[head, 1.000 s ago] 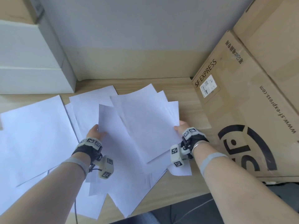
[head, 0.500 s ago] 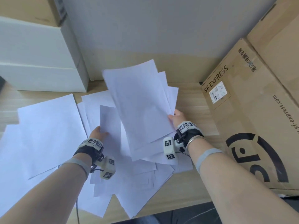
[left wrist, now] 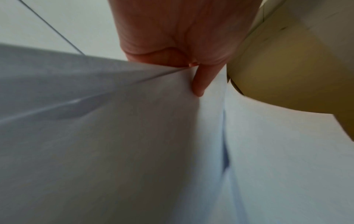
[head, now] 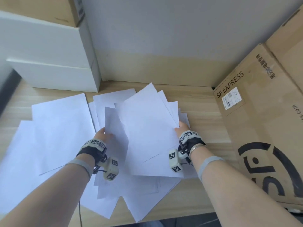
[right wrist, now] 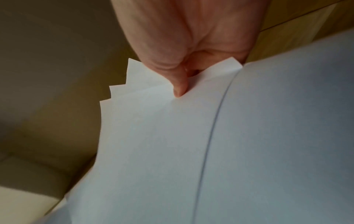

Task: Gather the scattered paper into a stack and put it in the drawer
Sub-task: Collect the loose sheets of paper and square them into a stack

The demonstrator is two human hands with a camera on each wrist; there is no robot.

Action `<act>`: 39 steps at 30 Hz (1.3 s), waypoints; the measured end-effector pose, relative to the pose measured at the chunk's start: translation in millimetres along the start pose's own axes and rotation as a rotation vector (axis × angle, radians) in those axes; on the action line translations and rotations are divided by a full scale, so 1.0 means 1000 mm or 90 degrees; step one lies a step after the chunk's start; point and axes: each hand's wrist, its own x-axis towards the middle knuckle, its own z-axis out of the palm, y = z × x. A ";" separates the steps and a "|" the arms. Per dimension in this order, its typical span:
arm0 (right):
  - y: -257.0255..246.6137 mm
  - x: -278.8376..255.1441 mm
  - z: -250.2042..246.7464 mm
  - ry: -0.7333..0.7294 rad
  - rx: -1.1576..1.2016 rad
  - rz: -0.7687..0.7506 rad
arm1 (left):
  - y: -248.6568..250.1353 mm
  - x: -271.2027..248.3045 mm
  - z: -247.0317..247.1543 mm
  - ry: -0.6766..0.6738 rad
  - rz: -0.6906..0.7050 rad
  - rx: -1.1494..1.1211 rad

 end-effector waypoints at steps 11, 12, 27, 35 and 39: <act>-0.026 -0.006 0.056 -0.181 -0.296 -0.055 | 0.002 0.002 0.008 -0.021 -0.007 -0.031; -0.027 -0.005 0.059 -0.180 -0.336 -0.056 | 0.004 0.000 0.008 -0.021 -0.006 -0.027; -0.065 -0.014 -0.010 0.057 0.454 -0.196 | 0.068 -0.035 -0.029 -0.052 0.253 -0.296; -0.116 -0.038 -0.061 0.088 0.491 -0.315 | 0.101 -0.062 -0.058 0.005 0.328 -0.334; -0.128 -0.053 -0.056 0.064 0.486 -0.371 | 0.108 -0.076 -0.063 0.043 0.368 -0.356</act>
